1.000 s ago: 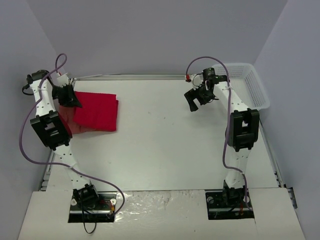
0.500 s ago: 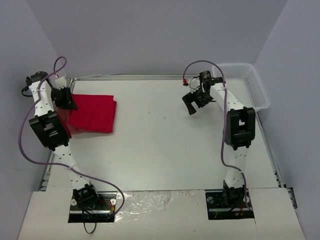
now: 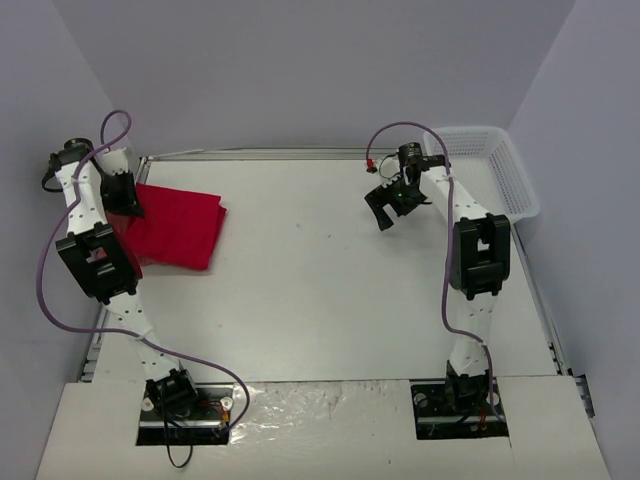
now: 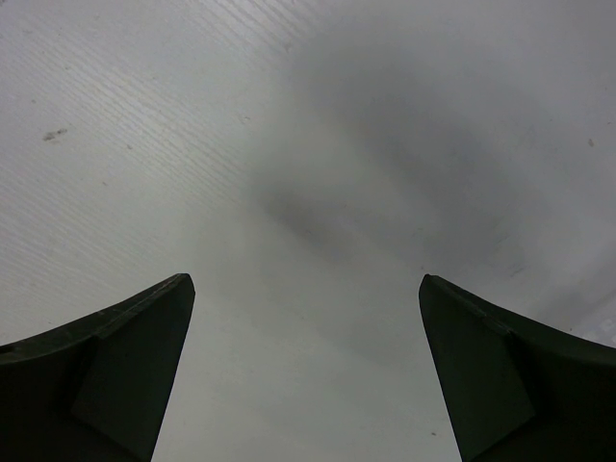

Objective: Fold and stack the t-shirts
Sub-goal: Put the neatly folded tshirt into the corner of the board with the left arm

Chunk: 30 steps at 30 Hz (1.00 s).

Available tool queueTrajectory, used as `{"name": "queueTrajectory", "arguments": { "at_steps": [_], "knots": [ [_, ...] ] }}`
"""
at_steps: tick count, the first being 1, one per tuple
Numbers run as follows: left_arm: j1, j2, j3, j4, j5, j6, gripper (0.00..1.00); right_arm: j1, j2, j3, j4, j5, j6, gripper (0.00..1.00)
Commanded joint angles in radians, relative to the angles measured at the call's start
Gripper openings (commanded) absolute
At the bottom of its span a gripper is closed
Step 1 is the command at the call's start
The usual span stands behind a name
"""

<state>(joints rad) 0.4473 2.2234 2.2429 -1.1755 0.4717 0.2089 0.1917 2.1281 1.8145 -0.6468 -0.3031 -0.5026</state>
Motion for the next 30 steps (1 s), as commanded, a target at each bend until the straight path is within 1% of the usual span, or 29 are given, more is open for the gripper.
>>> {"name": "queueTrajectory", "arguments": {
  "at_steps": [1,6,11,12,13,14,15,16,18,19,20,23,27,30],
  "knots": [
    [0.014,-0.082,-0.014,0.069,-0.08,0.001,0.02,0.009,0.013,-0.007,-0.024,0.01,-0.017,1.0],
    [0.014,-0.067,-0.06,0.138,-0.142,0.006,0.02,0.009,0.01,-0.018,-0.025,0.013,-0.024,1.0],
    [0.004,-0.074,-0.152,0.243,-0.208,0.004,0.03,0.011,0.013,-0.024,-0.024,0.012,-0.028,1.0],
    [0.002,-0.076,-0.163,0.258,-0.235,0.004,0.05,0.009,0.015,-0.024,-0.025,0.012,-0.028,1.0],
    [-0.004,-0.079,-0.173,0.27,-0.248,0.004,0.09,0.009,0.015,-0.026,-0.025,0.012,-0.03,1.0],
    [-0.005,-0.079,-0.187,0.292,-0.255,0.004,0.23,0.009,0.015,-0.027,-0.025,0.015,-0.031,1.0],
    [-0.009,-0.077,-0.192,0.298,-0.277,0.007,0.26,0.009,0.015,-0.03,-0.024,0.015,-0.031,1.0],
    [-0.016,-0.076,-0.193,0.303,-0.289,0.01,0.26,0.009,0.018,-0.03,-0.024,0.016,-0.031,1.0],
    [-0.019,-0.079,-0.212,0.33,-0.306,0.012,0.32,0.009,0.018,-0.03,-0.024,0.016,-0.033,1.0],
    [-0.021,-0.08,-0.218,0.349,-0.314,0.011,0.36,0.009,0.019,-0.032,-0.025,0.018,-0.033,1.0],
    [-0.021,-0.087,-0.233,0.358,-0.32,0.007,0.43,0.009,0.02,-0.032,-0.025,0.019,-0.033,1.0],
    [-0.022,-0.103,-0.244,0.369,-0.312,-0.002,0.48,0.009,0.016,-0.034,-0.025,0.027,-0.034,1.0],
    [-0.024,-0.166,-0.238,0.363,-0.321,-0.002,0.5,0.009,0.004,-0.037,-0.025,0.019,-0.037,1.0],
    [-0.024,-0.246,-0.197,0.312,-0.268,-0.016,0.51,0.008,-0.02,-0.035,-0.027,0.01,-0.034,1.0]
  ]
}}
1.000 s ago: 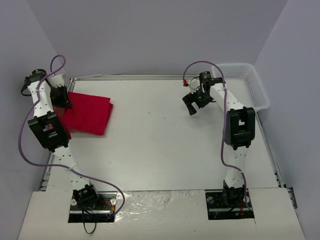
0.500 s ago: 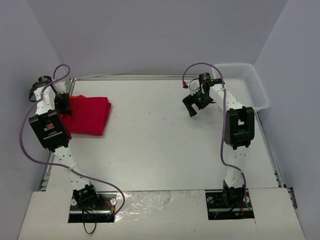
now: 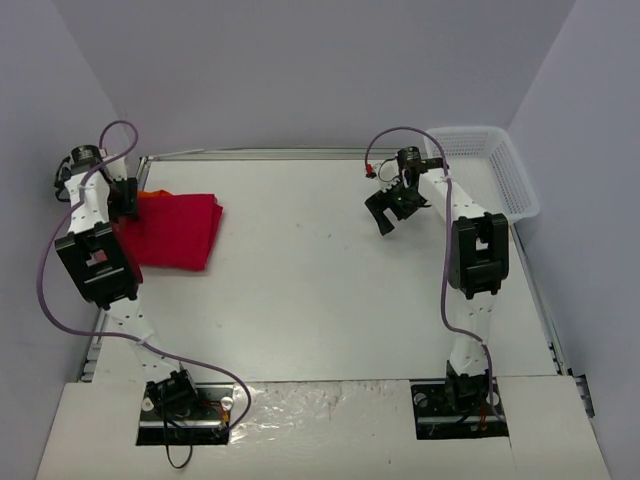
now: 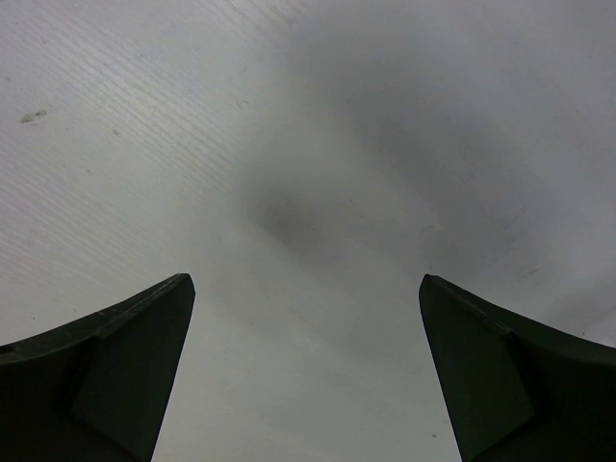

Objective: Fold and stack the t-shirts
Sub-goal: Put the neatly folded tshirt into the corner of the board with the left arm

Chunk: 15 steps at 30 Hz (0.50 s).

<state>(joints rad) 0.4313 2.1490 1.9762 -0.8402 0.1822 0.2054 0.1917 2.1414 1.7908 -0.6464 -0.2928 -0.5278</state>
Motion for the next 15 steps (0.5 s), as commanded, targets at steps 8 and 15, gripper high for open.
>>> {"name": "queueTrajectory", "arguments": {
  "at_steps": [8,15],
  "knots": [
    [-0.063,-0.58,-0.066,0.024,0.266,-0.067,0.57,0.003,-0.198,-0.01,-0.039,-0.006,0.012,1.0],
    [-0.34,-0.897,-0.543,0.323,0.122,-0.116,0.72,-0.026,-0.437,-0.122,0.077,-0.034,0.078,1.0]
  ]
}}
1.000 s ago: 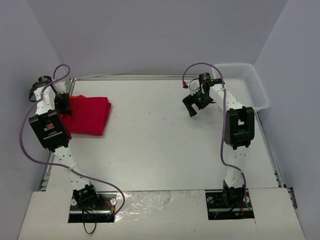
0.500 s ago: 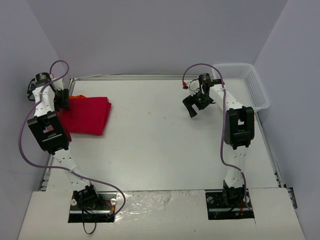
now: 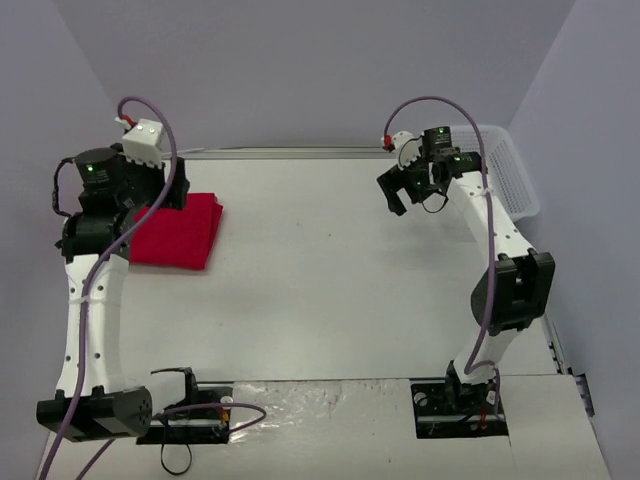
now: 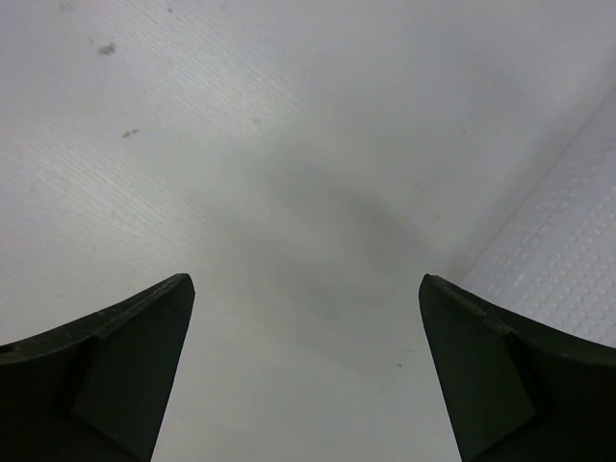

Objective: Fold and stack the t-shirts
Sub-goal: Put the neatly folded tshirt into the corner of the board with the left arm

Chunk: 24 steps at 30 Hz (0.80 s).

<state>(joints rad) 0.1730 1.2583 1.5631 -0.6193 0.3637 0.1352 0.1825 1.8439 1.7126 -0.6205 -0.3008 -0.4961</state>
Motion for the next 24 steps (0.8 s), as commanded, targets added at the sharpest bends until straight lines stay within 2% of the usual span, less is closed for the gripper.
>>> {"name": "queueTrajectory", "arguments": {
  "at_steps": [1,5,8,13,15,18,24],
  "knots": [
    [-0.113,-0.019,-0.153,0.115,-0.08,-0.054,0.72,-0.023,-0.167,-0.06,0.065,-0.038,0.068,1.0],
    [-0.162,-0.007,-0.204,0.142,-0.107,-0.086,0.73,-0.031,-0.288,-0.165,0.128,-0.116,0.094,1.0],
    [-0.162,0.004,-0.207,0.125,-0.207,-0.078,0.73,-0.032,-0.377,-0.264,0.185,-0.121,0.105,1.0],
    [-0.162,-0.051,-0.326,0.219,-0.09,-0.109,0.75,-0.043,-0.471,-0.454,0.287,-0.095,0.106,1.0],
    [-0.162,-0.059,-0.374,0.237,-0.085,-0.12,0.76,-0.044,-0.483,-0.501,0.338,-0.09,0.129,1.0],
    [-0.162,-0.034,-0.351,0.211,-0.098,-0.106,0.76,-0.044,-0.462,-0.541,0.36,-0.09,0.149,1.0],
    [-0.289,0.024,-0.308,0.187,-0.14,-0.027,0.76,-0.052,-0.43,-0.551,0.384,-0.017,0.166,1.0]
  ]
}}
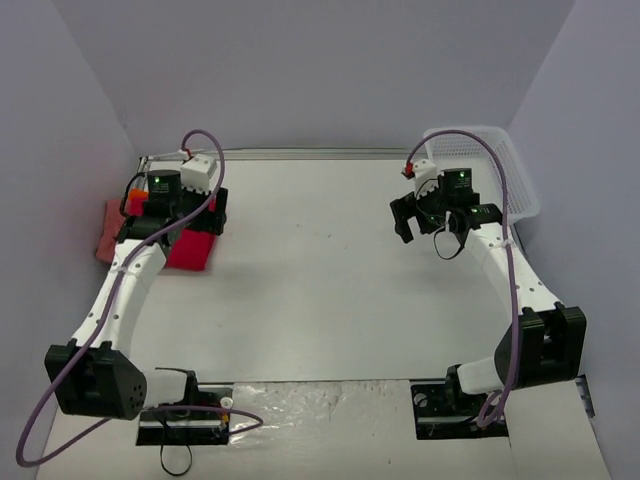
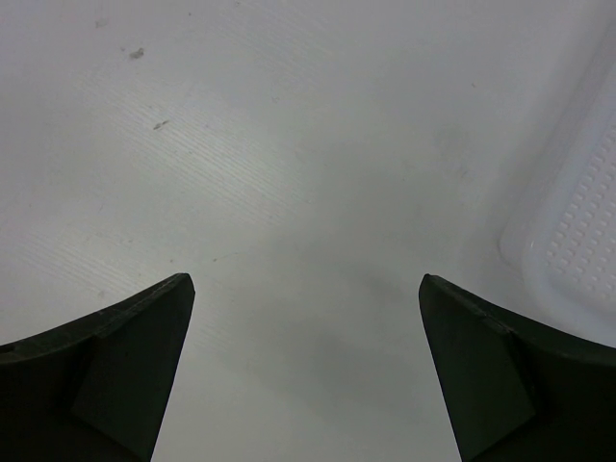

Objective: Fold and stack the t-shirts
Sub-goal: Put the neatly folded tshirt into the corner of the board with the left arm

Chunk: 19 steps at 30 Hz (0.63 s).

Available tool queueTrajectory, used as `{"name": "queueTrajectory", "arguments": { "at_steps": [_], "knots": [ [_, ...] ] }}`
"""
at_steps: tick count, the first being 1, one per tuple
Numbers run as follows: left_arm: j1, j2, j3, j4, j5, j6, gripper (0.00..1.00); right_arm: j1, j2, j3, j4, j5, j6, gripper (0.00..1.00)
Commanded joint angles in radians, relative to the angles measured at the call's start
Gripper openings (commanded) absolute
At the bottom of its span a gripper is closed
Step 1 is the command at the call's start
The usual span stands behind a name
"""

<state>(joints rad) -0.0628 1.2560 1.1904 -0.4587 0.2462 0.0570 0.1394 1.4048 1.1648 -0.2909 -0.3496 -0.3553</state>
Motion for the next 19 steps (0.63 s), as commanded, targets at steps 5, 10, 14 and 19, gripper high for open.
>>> {"name": "queueTrajectory", "arguments": {
  "at_steps": [5,10,14,19],
  "knots": [
    [-0.103,0.097,0.11,0.022,-0.058,0.099,0.82,-0.03,0.011,-0.027,0.073,0.031,0.035,1.0],
    [-0.141,0.148,0.123,0.032,-0.097,0.13,0.83,-0.061,0.002,-0.031,0.085,0.02,0.052,1.0],
    [-0.15,0.164,0.107,0.041,-0.088,0.132,0.85,-0.078,0.005,-0.034,0.09,0.018,0.058,1.0],
    [-0.15,0.158,0.097,0.052,-0.078,0.129,0.86,-0.086,-0.013,-0.045,0.09,-0.008,0.039,1.0]
  ]
}}
